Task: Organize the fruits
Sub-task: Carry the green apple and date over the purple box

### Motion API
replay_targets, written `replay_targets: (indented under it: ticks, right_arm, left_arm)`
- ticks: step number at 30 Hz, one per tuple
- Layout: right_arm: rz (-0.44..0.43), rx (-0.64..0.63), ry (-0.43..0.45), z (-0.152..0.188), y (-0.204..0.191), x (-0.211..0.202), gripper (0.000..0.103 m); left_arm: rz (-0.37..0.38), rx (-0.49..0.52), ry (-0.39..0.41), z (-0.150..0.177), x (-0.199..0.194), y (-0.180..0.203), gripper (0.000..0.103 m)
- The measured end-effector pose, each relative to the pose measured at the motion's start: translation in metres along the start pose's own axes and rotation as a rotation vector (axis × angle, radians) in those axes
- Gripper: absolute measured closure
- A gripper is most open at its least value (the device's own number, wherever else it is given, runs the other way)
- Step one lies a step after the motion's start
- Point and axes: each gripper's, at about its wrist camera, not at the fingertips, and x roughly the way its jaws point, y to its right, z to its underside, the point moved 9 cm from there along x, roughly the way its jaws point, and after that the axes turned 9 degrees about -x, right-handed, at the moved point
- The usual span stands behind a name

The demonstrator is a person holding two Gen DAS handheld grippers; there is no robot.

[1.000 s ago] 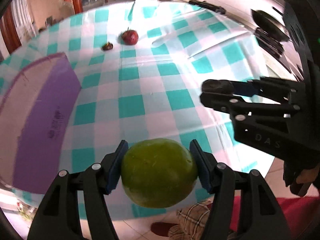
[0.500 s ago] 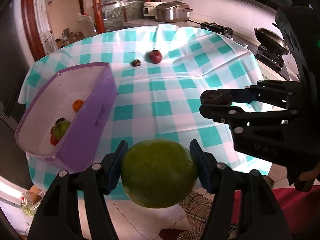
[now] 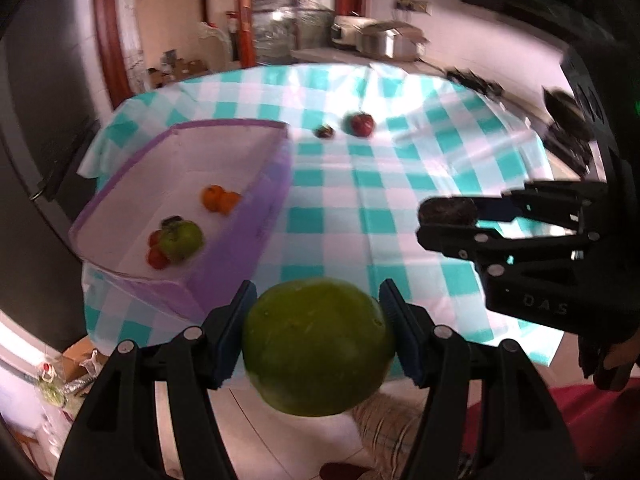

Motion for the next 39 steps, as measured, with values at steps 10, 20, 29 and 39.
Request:
replay_targets:
  ticks: [10,20,29,39]
  right_arm:
    - [-0.165,-0.059,0.005,-0.101,-0.023,0.068,0.065]
    - [-0.218,-0.174,-0.202,-0.176,-0.014,0.198,0.065]
    - [-0.191,-0.429,-0.436,-0.167,0.003,0.290,0.065]
    - [-0.196,-0.604,-0.527,-0.144,0.010,0.318,0.065]
  left_arm:
    - [-0.138,-0.300,-0.011,-0.049,0.030,-0.126,0.039]
    - [-0.204,-0.401,-0.108,-0.112,0.106,-0.196,0.039]
    - [-0.249,-0.332,-0.287,-0.157,0.226,-0.217,0.039]
    - [-0.282,-0.247,-0.422,-0.149,0.297,-0.212,0.039]
